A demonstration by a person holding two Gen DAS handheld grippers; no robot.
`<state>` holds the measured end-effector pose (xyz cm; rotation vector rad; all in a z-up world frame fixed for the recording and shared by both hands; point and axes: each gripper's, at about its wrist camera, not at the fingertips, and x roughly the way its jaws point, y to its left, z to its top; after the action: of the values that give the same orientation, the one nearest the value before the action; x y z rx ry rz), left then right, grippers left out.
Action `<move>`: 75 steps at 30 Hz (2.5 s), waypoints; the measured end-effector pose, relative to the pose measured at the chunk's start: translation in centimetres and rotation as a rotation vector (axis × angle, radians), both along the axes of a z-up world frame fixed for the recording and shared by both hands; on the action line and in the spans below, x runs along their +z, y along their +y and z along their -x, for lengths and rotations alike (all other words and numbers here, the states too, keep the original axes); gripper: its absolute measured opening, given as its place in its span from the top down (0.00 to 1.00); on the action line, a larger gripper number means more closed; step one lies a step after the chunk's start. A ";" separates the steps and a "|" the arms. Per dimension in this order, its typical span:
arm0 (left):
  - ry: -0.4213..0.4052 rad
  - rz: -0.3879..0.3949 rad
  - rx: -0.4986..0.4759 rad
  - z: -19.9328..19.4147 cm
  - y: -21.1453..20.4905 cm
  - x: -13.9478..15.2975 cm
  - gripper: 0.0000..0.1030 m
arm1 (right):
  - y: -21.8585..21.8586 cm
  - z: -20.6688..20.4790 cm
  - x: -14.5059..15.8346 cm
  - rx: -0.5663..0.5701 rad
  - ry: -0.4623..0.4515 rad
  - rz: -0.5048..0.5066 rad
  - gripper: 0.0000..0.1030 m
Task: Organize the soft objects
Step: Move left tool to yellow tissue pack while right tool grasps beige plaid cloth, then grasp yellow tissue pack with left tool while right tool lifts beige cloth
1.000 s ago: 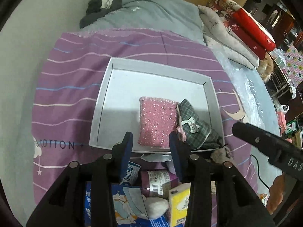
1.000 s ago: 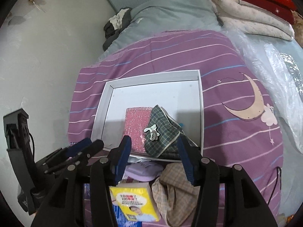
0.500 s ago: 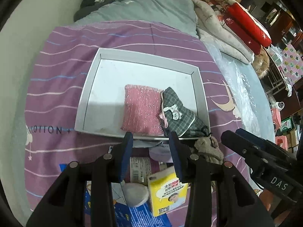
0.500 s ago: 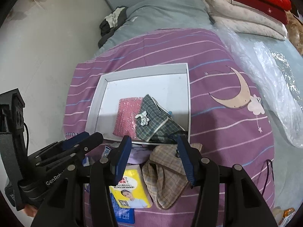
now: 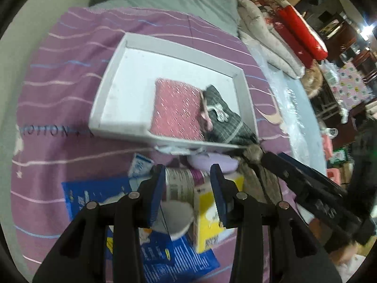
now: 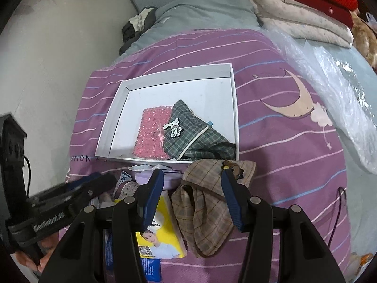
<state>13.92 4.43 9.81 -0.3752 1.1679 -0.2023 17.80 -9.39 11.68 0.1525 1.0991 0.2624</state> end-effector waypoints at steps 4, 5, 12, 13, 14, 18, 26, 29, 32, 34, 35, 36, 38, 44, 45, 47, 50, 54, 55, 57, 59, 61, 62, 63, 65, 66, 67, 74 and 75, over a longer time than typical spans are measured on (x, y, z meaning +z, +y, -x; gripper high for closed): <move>-0.004 0.027 -0.057 0.9 -0.1 -0.5 0.60 | 0.5 -0.4 -1.1 0.001 0.004 0.003 0.51; -0.005 0.025 -0.071 1.0 -0.3 -0.6 0.60 | 0.7 -0.5 -1.4 -0.003 0.003 0.018 0.51; -0.051 -0.053 -0.171 1.4 -2.8 -0.7 0.60 | 0.5 -0.3 -2.7 -0.036 -0.009 0.093 0.63; -0.050 -0.059 -0.178 1.3 -3.0 -0.8 0.60 | 0.2 -0.2 -2.7 -0.039 -0.005 0.083 0.63; -0.048 -0.063 -0.184 1.3 -3.2 -0.9 0.60 | -0.1 -0.1 -2.7 -0.043 -0.002 0.073 0.64; -0.031 -0.069 -0.219 1.2 -4.0 -1.4 0.60 | -1.4 0.5 -2.3 -0.058 0.010 0.025 0.81; -0.049 -0.069 -0.304 2.1 -5.9 -0.9 0.60 | -4.1 1.5 -0.7 -0.121 0.015 0.038 0.88; -0.037 -0.055 -0.316 2.1 -6.5 -1.4 0.60 | -5.1 2.0 -0.8 -0.140 0.030 0.040 0.88; -0.034 -0.046 -0.343 2.2 -7.3 -1.5 0.60 | -6.3 2.5 -1.0 -0.165 0.044 0.052 0.88; -0.028 -0.041 -0.360 2.3 -7.8 -1.7 0.60 | -7.2 2.8 -1.3 -0.191 0.058 0.062 0.88; -0.022 -0.041 -0.367 2.3 -8.1 -1.8 0.60 | -7.6 2.9 -1.4 -0.201 0.066 0.063 0.88; -0.020 -0.044 -0.369 2.4 -8.2 -1.8 0.60 | -8.0 3.0 -1.6 -0.210 0.075 0.062 0.87; -0.017 -0.062 -0.370 2.4 -8.5 -1.8 0.60 | -8.7 3.2 -2.0 -0.222 0.085 0.048 0.87; 0.017 -0.038 -0.316 2.8 -7.6 -1.2 0.49 | -10.2 3.5 -1.7 -0.225 0.076 -0.083 0.74; 0.019 -0.028 -0.307 2.9 -7.3 -1.0 0.49 | -10.3 3.5 -1.5 -0.222 0.070 -0.103 0.63; 0.034 -0.011 -0.297 3.2 -7.1 -1.0 0.49 | -10.5 3.7 -1.1 -0.216 0.055 -0.125 0.53; 0.060 -0.004 -0.299 3.3 -7.5 -1.5 0.49 | -10.5 3.9 -0.7 -0.203 0.038 -0.168 0.51; 0.082 -0.031 -0.290 3.2 -8.5 -2.2 0.49 | -9.4 3.7 -1.7 -0.185 0.068 -0.112 0.50; 0.079 -0.044 -0.287 3.1 -8.7 -2.4 0.50 | -9.1 3.7 -2.1 -0.178 0.079 -0.106 0.50; 0.070 -0.057 -0.281 3.1 -8.9 -2.4 0.62 | -8.9 3.6 -2.6 -0.170 0.092 -0.102 0.50; 0.078 -0.047 -0.271 3.0 -8.9 -2.7 0.76 | -8.7 3.5 -3.0 -0.168 0.100 -0.087 0.51; 0.082 -0.041 -0.266 2.9 -8.8 -3.0 0.81 | -8.6 3.5 -3.1 -0.171 0.101 -0.075 0.57; 0.081 -0.038 -0.265 2.9 -8.8 -3.0 0.84 | -8.6 3.6 -3.1 -0.174 0.103 -0.072 0.58; 0.078 -0.032 -0.265 2.9 -8.8 -3.0 0.85 | -8.7 3.6 -3.2 -0.178 0.100 -0.072 0.59; 0.070 -0.021 -0.263 2.9 -8.7 -2.8 0.88 | -8.9 3.7 -3.1 -0.189 0.094 -0.073 0.66; 0.064 -0.016 -0.262 2.9 -8.7 -2.7 0.89 | -9.1 3.6 -3.0 -0.194 0.090 -0.070 0.67; 0.057 -0.015 -0.261 3.0 -8.7 -2.5 0.90 | -9.3 3.7 -2.8 -0.200 0.087 -0.071 0.67; -0.031 -0.019 -0.248 3.2 -8.2 -0.7 0.92 | -10.7 4.0 -1.5 -0.235 0.047 -0.101 0.74; -0.044 -0.016 -0.244 3.2 -7.9 -0.5 0.92 | -10.9 4.1 -1.3 -0.240 0.042 -0.106 0.74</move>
<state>10.71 -3.49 9.34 -0.2119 1.1703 -0.4111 13.69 -20.28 10.39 0.3834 1.0969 0.1024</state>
